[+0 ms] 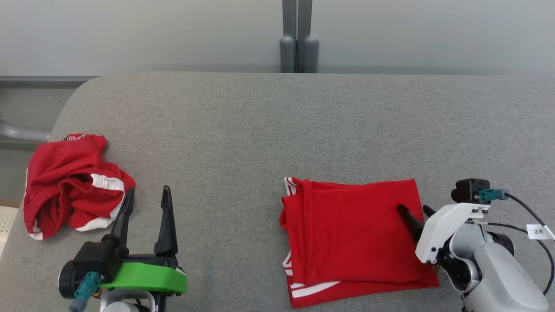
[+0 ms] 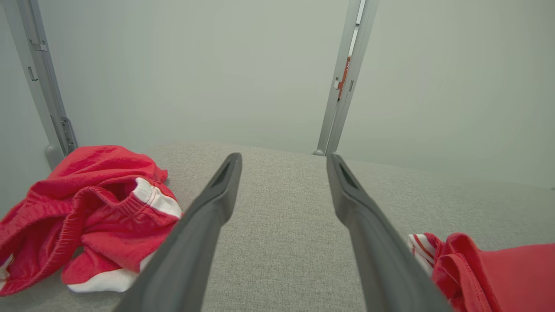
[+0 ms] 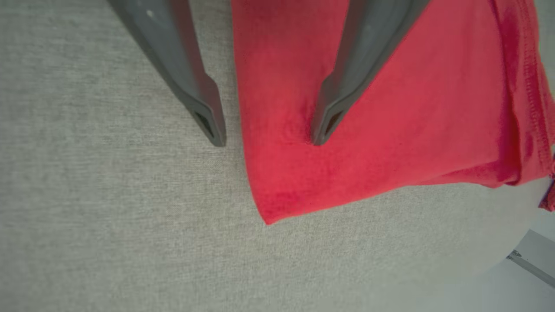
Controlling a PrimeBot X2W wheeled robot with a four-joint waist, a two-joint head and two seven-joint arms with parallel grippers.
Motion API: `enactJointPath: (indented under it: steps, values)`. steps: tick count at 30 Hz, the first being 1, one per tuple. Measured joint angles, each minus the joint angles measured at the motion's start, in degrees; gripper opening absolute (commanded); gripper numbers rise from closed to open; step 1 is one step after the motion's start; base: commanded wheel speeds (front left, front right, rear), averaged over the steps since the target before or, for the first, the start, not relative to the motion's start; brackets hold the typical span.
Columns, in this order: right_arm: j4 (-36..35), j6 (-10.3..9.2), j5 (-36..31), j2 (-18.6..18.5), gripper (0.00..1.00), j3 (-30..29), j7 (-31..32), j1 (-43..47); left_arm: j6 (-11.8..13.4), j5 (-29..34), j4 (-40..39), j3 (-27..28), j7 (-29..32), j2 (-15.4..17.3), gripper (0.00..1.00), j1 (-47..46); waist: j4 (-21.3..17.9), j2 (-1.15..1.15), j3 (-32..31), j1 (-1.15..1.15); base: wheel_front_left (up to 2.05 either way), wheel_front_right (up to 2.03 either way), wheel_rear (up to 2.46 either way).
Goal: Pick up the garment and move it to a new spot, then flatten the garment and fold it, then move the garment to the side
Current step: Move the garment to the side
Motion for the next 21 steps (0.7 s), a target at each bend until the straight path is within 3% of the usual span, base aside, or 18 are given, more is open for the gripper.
enactJointPath:
  steps: [6,7,8,9,10,21]
  values:
    - [2.5,0.00,1.9,0.2,1.00,-0.6,3.0,-0.8,-0.1,-0.1,0.3,-0.3,0.0,-0.1,1.00,-0.9,2.4,0.00,1.8,0.00,0.00,0.00,0.00]
    - [2.5,0.00,1.9,0.1,0.94,-0.7,3.0,-0.9,-0.1,-0.1,0.3,-0.3,0.0,-0.1,1.00,-0.9,2.6,0.00,2.0,0.00,0.00,0.00,0.00]
    - [2.5,0.00,2.0,0.0,0.48,-0.7,2.7,-0.9,-0.1,-0.1,0.4,-0.3,0.0,-0.1,1.00,-0.9,2.8,0.00,2.2,0.00,0.00,0.00,0.00]
    - [2.4,0.00,2.1,-0.1,0.30,-0.5,2.2,-0.9,-0.1,-0.1,0.5,-0.2,0.0,-0.1,1.00,-0.9,3.0,0.00,2.3,0.00,0.00,0.00,0.00]
    - [2.3,0.00,2.3,-0.1,0.00,-0.5,1.8,-0.9,-0.1,-0.1,0.5,-0.2,0.0,-0.1,1.00,-0.9,3.0,0.00,2.4,0.00,0.00,0.00,0.00]
    - [-0.4,0.01,3.2,-2.9,0.00,1.3,-3.5,-3.0,-0.6,-0.5,-0.3,-2.9,0.0,-0.2,1.00,-1.8,-0.8,0.00,1.6,0.00,0.00,0.00,0.00]
